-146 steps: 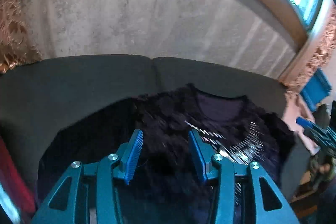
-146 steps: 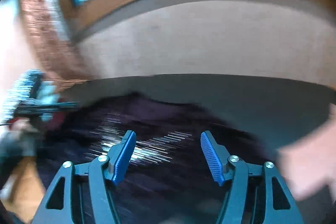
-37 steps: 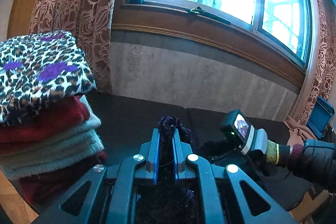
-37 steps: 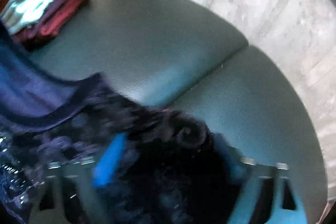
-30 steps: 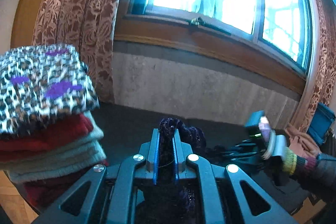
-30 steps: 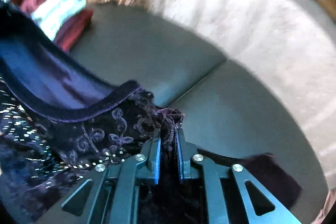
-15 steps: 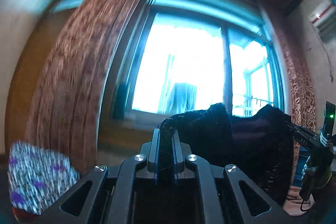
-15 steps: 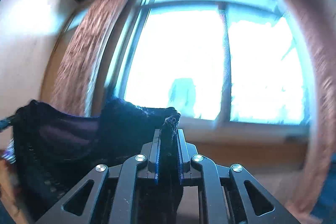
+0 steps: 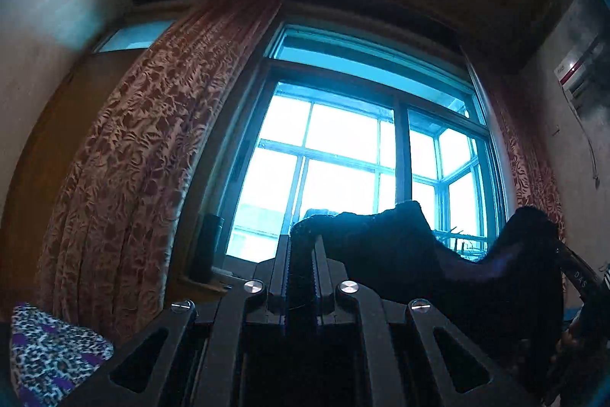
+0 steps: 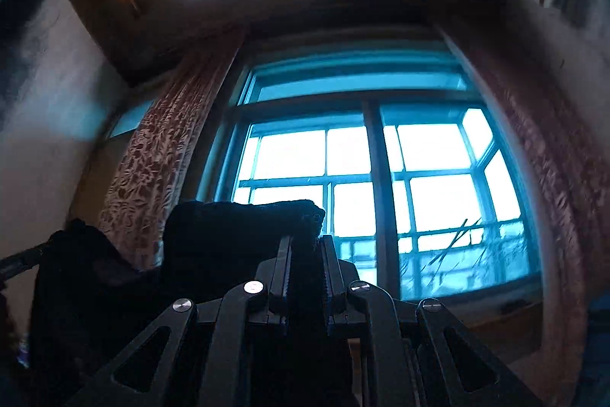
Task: Fold clothes
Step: 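Lift the velvet top high by its collar with both grippers and shake it, then lower the velvet top onto the bench with both grippers and release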
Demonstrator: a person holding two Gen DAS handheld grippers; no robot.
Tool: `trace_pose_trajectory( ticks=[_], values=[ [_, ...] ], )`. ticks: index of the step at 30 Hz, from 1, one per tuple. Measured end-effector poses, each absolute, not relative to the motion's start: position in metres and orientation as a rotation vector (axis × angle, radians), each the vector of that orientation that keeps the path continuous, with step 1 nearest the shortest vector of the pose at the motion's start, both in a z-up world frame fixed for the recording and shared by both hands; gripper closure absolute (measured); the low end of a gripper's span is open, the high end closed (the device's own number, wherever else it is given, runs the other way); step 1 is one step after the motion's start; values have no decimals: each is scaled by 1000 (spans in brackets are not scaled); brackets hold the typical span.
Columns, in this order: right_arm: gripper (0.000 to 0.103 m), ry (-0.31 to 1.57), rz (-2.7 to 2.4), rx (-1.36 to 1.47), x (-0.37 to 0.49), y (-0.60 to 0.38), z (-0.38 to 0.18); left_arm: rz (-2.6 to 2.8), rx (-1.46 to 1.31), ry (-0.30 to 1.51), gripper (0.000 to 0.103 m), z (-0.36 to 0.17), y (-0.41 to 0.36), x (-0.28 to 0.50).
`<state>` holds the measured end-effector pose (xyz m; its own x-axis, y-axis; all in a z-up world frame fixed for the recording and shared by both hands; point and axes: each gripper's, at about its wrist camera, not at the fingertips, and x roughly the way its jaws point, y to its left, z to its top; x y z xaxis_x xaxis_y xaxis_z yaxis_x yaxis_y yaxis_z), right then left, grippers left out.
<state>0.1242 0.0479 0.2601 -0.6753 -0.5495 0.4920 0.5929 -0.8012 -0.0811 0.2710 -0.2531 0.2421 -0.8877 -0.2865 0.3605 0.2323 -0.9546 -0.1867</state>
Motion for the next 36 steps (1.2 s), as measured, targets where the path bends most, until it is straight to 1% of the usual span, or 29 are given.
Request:
trace_pose_trajectory(
  ticks=[2,3,6,8,12,14,17,18,19,21,23,27,32,36],
  values=[
    [89,-88,-2421,-601,104,33,256,-2800,-478,179,95,239,-269,235],
    [89,-55,-2438,-550,86,18,249,-2786,-419,159,95,235,-278,213],
    [87,33,-2486,-352,24,-28,218,-2774,-230,180,95,215,-309,154],
    [87,92,-2517,-201,-24,-61,192,-2757,-78,178,95,193,-330,109],
    [87,156,-2568,66,-109,-107,135,-2739,234,181,95,129,-363,29],
    [84,173,-2588,177,-138,-114,104,-2711,394,163,89,94,-374,-4],
    [80,173,-2538,318,-158,-111,65,-2657,627,152,88,42,-391,-45],
    [71,180,-2512,348,-160,-109,54,-2640,703,166,88,26,-397,-54],
    [54,198,-2485,379,-158,-107,41,-2611,766,184,88,13,-404,-59],
    [38,244,-2432,448,-150,-102,13,-2565,842,217,88,-9,-415,-56],
    [38,278,-2381,538,-137,-90,-21,-2533,889,255,88,-27,-423,-46],
    [38,312,-2266,730,-99,-62,-87,-2588,851,284,87,-41,-410,-1],
    [38,292,-2140,823,-72,-60,-123,-2656,906,237,87,-72,-373,38],
    [38,296,-2074,909,-73,-79,-148,-2595,1075,318,87,-121,-362,39]
  ],
)
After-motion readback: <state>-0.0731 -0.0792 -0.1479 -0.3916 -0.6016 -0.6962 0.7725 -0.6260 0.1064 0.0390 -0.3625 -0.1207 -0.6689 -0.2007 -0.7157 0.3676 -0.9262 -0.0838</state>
